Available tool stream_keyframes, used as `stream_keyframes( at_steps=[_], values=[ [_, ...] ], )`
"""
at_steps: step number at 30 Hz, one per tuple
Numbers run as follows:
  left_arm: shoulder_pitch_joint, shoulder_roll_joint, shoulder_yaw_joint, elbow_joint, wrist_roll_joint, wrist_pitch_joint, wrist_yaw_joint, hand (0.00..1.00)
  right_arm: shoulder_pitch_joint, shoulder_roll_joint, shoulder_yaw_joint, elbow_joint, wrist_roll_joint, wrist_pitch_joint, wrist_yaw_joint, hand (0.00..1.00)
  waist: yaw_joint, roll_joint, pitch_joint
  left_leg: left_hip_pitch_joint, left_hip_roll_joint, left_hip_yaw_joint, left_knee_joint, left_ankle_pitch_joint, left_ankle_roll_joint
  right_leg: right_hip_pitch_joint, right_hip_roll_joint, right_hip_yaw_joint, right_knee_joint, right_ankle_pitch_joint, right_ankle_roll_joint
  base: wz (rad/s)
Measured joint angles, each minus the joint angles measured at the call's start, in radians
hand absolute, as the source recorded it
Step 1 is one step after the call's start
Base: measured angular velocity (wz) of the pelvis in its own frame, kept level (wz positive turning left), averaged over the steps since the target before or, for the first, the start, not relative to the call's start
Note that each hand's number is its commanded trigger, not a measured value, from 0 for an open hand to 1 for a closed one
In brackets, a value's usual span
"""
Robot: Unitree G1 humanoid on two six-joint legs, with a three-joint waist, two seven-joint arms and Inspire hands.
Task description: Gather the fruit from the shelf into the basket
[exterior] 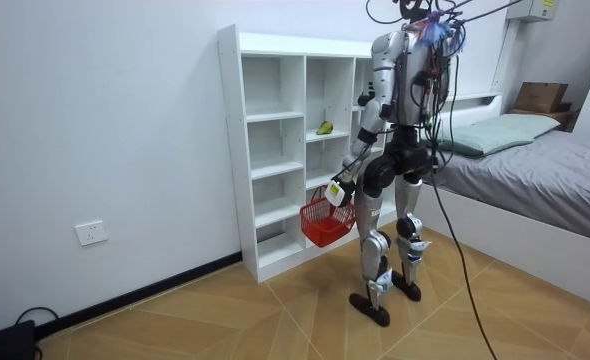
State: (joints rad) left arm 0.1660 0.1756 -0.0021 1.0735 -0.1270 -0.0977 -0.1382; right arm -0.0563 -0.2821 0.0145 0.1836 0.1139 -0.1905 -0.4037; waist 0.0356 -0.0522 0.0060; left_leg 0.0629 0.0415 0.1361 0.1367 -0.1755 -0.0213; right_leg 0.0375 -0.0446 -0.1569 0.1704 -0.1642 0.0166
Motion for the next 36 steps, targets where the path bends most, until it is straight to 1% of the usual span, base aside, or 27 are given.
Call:
stream_keyframes(
  at_steps=[1,6,8,10,12,16,20,23,26,27,28,30,33,36],
  values=[
    [-0.001,0.0,0.001,-0.002,0.0,0.005,0.0,1.0,-0.005,0.0,0.0,0.002,0.0,0.01,0.0,0.0,0.001,0.0,-0.0001,-0.001,0.0,-0.003,0.0,0.0,0.0,0.0,0.0,-0.001,0.0,0.0,0.0,0.0],
    [-0.001,0.0,0.0,-0.005,0.003,0.005,0.001,1.0,-0.008,0.0,0.0,0.003,0.0,0.011,0.001,0.0,0.001,0.0,-0.0001,-0.003,0.0,-0.007,0.001,0.0,0.0,0.0,0.0,-0.006,0.0,0.0,0.0,0.02],
    [0.001,0.002,-0.002,-0.007,0.006,0.006,0.001,1.0,-0.03,-0.001,0.0,0.022,0.001,0.01,0.003,0.0,-0.001,0.0,0.0,-0.004,0.0,-0.008,0.001,0.0,0.0,0.0,-0.001,-0.008,0.0,0.0,0.0,0.0],
    [0.001,0.002,-0.002,-0.009,0.01,0.006,0.001,1.0,-0.071,-0.009,-0.001,0.07,0.003,0.01,0.006,0.0,-0.004,-0.001,0.0003,-0.006,0.0,-0.009,0.004,0.0,0.0,0.001,-0.001,-0.008,0.0,0.0,0.0,0.0],
    [0.002,0.002,-0.003,-0.013,0.012,0.006,0.001,1.0,-0.086,-0.021,-0.001,0.084,0.001,0.01,0.009,0.0,-0.002,-0.001,0.0003,-0.011,0.0,-0.011,0.008,0.0,0.0,-0.001,-0.001,-0.011,0.0,0.0,0.0,0.05],
    [0.004,0.002,-0.001,-0.03,0.015,0.009,0.0,1.0,-0.092,-0.043,-0.001,0.085,-0.011,0.011,0.019,0.0,0.001,-0.002,0.001,-0.017,0.0,-0.018,0.012,0.0,0.0,-0.003,-0.002,-0.016,0.0,0.0,0.0,0.04],
    [0.009,0.005,0.001,-0.044,0.034,0.013,-0.004,1.0,-0.094,-0.045,-0.001,0.088,-0.04,0.017,0.045,0.0,0.002,-0.006,0.003,-0.017,0.0,-0.018,0.012,0.0,0.0,-0.002,-0.002,-0.016,-0.001,0.0,0.0,0.0],
    [0.002,0.007,0.003,-0.044,0.051,0.022,-0.007,1.0,-0.098,-0.045,-0.001,0.119,-0.051,0.018,0.061,0.0,0.008,-0.009,0.0028,-0.017,-0.001,-0.018,0.014,0.0,0.0,-0.002,-0.002,-0.016,0.0,0.0,0.0,0.0],
    [0.0,0.006,0.011,-0.044,0.055,0.027,-0.009,1.0,-0.123,-0.053,-0.002,0.184,-0.048,0.021,0.086,0.0,0.015,-0.01,0.0029,-0.017,-0.001,-0.018,0.014,0.0,0.0,-0.003,-0.002,-0.014,0.0,0.0,-0.001,0.0],
    [0.0,0.006,0.015,-0.044,0.055,0.029,-0.01,1.0,-0.129,-0.064,-0.002,0.196,-0.048,0.024,0.096,0.0,0.017,-0.01,0.0028,-0.018,-0.001,-0.021,0.014,0.0,0.0,-0.003,-0.002,-0.014,0.0,0.0,-0.001,0.0],
    [0.0,0.006,0.02,-0.044,0.055,0.033,-0.011,1.0,-0.135,-0.074,-0.002,0.197,-0.048,0.036,0.102,0.0,0.019,-0.01,0.0028,-0.018,-0.001,-0.021,0.014,0.0,0.0,-0.003,-0.002,-0.014,0.0,0.0,-0.001,0.0],
    [0.0,0.006,0.023,-0.044,0.056,0.037,-0.011,1.0,-0.141,-0.079,-0.007,0.197,-0.049,0.04,0.111,0.0,0.024,-0.011,0.0024,-0.019,-0.001,-0.022,0.015,0.0,0.0,-0.003,-0.002,-0.015,-0.001,0.0,-0.001,0.02],
    [0.0,0.006,0.034,-0.045,0.055,0.048,-0.012,1.0,-0.141,-0.079,-0.008,0.21,-0.048,0.041,0.131,0.0,0.024,-0.013,0.0007,-0.019,-0.001,-0.027,0.016,0.0,0.0,-0.001,-0.002,-0.018,-0.001,0.0,-0.001,0.03],
    [0.0,0.006,0.034,-0.046,0.052,0.055,-0.01,1.0,-0.141,-0.079,-0.009,0.237,-0.047,0.052,0.143,0.0,0.02,-0.011,-0.0002,-0.019,-0.001,-0.029,0.018,0.0,0.0,0.001,-0.003,-0.024,0.0,0.001,-0.002,0.01]
  ],
)
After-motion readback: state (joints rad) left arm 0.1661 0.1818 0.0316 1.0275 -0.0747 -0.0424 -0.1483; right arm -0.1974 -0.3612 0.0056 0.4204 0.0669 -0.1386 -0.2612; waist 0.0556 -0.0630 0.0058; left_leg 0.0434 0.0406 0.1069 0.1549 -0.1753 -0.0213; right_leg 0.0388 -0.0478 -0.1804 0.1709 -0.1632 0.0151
